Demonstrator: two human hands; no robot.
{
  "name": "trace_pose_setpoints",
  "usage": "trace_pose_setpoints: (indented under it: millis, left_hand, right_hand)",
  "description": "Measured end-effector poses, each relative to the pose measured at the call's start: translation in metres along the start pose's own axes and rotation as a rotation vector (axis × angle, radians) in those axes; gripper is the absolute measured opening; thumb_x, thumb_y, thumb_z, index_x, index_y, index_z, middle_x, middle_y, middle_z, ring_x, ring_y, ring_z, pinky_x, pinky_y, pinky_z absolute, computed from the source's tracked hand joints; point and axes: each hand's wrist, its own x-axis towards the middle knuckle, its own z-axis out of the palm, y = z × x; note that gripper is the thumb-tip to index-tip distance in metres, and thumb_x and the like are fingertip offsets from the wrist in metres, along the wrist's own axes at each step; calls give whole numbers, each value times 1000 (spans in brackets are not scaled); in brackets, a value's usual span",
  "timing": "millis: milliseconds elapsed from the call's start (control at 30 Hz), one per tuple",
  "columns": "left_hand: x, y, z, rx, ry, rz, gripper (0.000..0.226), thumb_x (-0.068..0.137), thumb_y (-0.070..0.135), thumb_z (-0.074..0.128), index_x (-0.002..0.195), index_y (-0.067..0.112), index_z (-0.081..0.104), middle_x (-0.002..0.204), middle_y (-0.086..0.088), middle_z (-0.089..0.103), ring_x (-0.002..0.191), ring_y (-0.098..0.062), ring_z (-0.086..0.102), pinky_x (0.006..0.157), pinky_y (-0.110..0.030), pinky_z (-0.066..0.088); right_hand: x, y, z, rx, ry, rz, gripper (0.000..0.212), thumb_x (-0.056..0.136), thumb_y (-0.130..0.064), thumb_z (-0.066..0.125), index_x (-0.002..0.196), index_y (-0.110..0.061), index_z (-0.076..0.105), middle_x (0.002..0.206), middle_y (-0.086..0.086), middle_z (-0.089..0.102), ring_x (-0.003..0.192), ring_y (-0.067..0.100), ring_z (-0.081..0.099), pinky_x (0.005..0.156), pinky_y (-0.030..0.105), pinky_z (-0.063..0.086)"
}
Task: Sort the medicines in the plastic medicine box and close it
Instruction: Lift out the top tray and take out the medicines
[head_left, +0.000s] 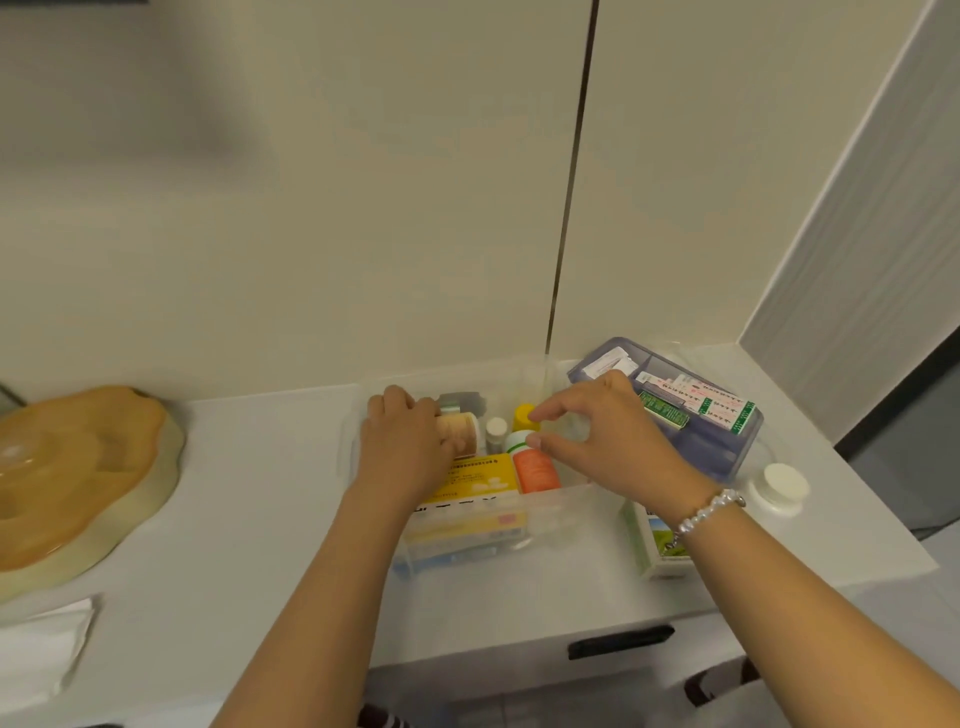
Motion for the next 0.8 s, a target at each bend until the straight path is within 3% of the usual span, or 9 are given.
trace_pose_setpoints:
  millis: [167,333,433,567,667,800]
  left_hand:
    - [0,-3,-2,-215,-68,-62,44,79,38,66,115,22,47,114,-14,52,107,-30,43,76,-33,34]
    - [-5,4,-13,-539,48,-12,42,63,39,79,98,31,60,101,0,58,87,-17,54,60,-21,37]
    - [-12,13,-23,-819,64,52,42,63,36,80,100,32,60,90,8,61,77,-9,58,60,-17,44]
    - [-20,25,-26,-1077,-42,35,45,68,33,77,107,25,55,85,5,59,64,-7,55,57,-18,45]
    - [-22,38,-21,-1233,-85,33,50,69,33,72,112,16,53,89,0,60,68,-10,57,58,-20,50]
    - [-22,51,-17,-1520,-175,45,57,66,40,65,111,6,57,92,-3,70,81,-14,68,67,-22,54]
  right_hand:
    - [0,-2,1,-8,-21,-5,27,78,-45,64,101,-31,68,101,-8,65,102,15,39,91,35,35]
    - [-2,-2,-2,81,-13,4,33,81,-38,64,113,-31,61,103,-11,63,106,13,41,92,30,35]
    - [-5,-2,-9,257,-25,-12,40,85,-33,60,124,-33,53,118,-11,59,110,6,47,94,23,38]
    - [-9,1,-19,482,-135,0,38,86,-29,59,123,-37,52,121,-5,60,108,3,57,92,31,50]
    - [-13,8,-25,613,-180,26,34,80,-30,66,111,-40,60,105,-10,68,98,7,64,87,31,54]
    - [-18,16,-35,731,-212,44,44,67,-37,71,111,-33,62,106,0,71,96,19,68,84,37,55]
